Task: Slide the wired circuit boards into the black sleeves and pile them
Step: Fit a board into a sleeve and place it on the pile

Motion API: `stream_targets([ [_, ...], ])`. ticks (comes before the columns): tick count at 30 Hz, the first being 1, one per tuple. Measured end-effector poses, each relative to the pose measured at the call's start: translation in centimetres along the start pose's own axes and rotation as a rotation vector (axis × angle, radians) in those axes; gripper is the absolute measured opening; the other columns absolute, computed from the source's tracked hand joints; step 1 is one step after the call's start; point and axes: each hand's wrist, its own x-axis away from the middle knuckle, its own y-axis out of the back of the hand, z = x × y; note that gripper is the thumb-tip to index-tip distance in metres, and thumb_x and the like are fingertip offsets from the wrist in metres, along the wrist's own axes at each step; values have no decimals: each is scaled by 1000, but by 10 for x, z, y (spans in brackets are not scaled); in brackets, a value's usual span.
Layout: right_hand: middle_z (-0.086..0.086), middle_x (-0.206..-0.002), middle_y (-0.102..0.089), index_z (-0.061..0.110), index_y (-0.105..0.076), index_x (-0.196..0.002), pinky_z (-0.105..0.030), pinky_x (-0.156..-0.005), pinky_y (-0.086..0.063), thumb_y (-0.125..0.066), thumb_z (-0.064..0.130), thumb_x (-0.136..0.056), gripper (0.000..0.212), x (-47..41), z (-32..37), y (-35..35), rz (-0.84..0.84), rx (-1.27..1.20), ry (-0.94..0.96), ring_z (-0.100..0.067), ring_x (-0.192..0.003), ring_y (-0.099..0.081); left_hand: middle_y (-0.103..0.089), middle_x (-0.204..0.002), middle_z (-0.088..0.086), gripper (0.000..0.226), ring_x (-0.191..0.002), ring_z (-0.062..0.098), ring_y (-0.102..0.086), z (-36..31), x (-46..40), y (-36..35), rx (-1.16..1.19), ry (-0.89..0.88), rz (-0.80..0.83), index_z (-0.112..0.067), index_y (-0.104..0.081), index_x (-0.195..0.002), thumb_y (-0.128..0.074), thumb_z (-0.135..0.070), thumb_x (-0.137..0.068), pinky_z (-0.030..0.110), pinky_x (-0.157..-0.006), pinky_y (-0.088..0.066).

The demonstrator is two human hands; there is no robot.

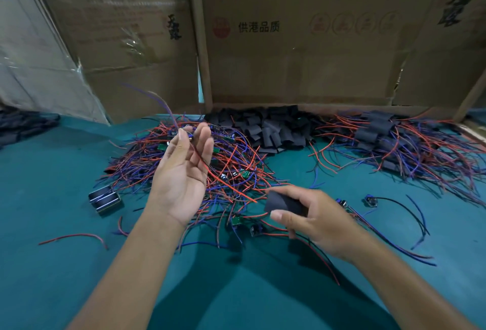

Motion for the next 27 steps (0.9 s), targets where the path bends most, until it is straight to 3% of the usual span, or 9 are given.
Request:
stream_targets([
  [3, 4, -65, -59, 24, -61, -108, -29, -56, -49, -60, 22, -97, 11, -1, 0, -5, 5, -11, 16, -15, -53, -56, -74, -101, 6, 27, -88, 8, -73, -3, 1, -2, 102, 42, 12, -6, -60, -113, -54, -23, -92, 19, -73, -59],
  [6, 0, -70, -61, 14, -54, -102, -27, -44, -43, -48, 12, -102, 6, 0, 1, -9, 65, -186, -57, -21, -53, -52, -73, -103, 4, 46, -82, 6, -72, -3, 3, -4, 176, 64, 14, -9, -52, -131, -57, -24, -88, 16, -67, -57],
  [8, -2, -78, -66, 8, -51, -103, -22, -44, -39, -45, 10, -103, 6, 0, 2, -11, 70, -270, -93, -22, -55, -47, -73, -102, 3, 44, -77, 4, -70, -2, 5, -5, 187, 82, 28, -10, -51, -129, -57, -25, -88, 13, -63, -55],
  [13, -5, -80, -67, 2, -64, -107, -19, -51, -34, -41, 30, -104, 37, -3, 4, -19, 23, -544, -222, -13, -61, -45, -67, -95, 1, 18, -53, 1, -46, 4, 9, -2, 145, 132, 97, -16, -45, -111, -49, -30, -99, 11, -48, -40],
  [18, -9, -88, -62, -3, -64, -115, -23, -67, -47, -48, 33, -91, 47, -2, 4, -24, 10, -619, -156, -14, -71, -50, -54, -78, -7, 15, -43, 4, -35, 8, 11, -4, 107, 131, 156, -19, -51, -97, -45, -32, -101, 18, -41, -32],
  [21, -9, -88, -56, 4, -64, -117, -23, -75, -51, -54, 25, -89, 36, -1, 1, -23, 33, -557, -124, -14, -76, -54, -50, -73, -7, 22, -42, 6, -34, 8, 11, -3, 184, 167, 193, -16, -53, -94, -42, -31, -104, 20, -40, -31],
  [24, 5, -86, -59, 13, -64, -111, -18, -73, -50, -57, 15, -96, 16, 0, 1, -24, 51, -353, -44, -6, -73, -59, -47, -69, -6, 24, -41, 7, -34, 8, 11, -2, 228, 191, 218, -15, -55, -96, -39, -31, -106, 21, -40, -32],
  [27, 17, -92, -61, 27, -62, -111, -30, -83, -52, -60, 29, -95, 16, -1, 0, -25, 19, -72, 86, -7, -86, -62, -43, -65, -5, 29, -39, 8, -36, 9, 12, -3, 247, 214, 232, -11, -55, -88, -42, -31, -104, 22, -39, -34],
])
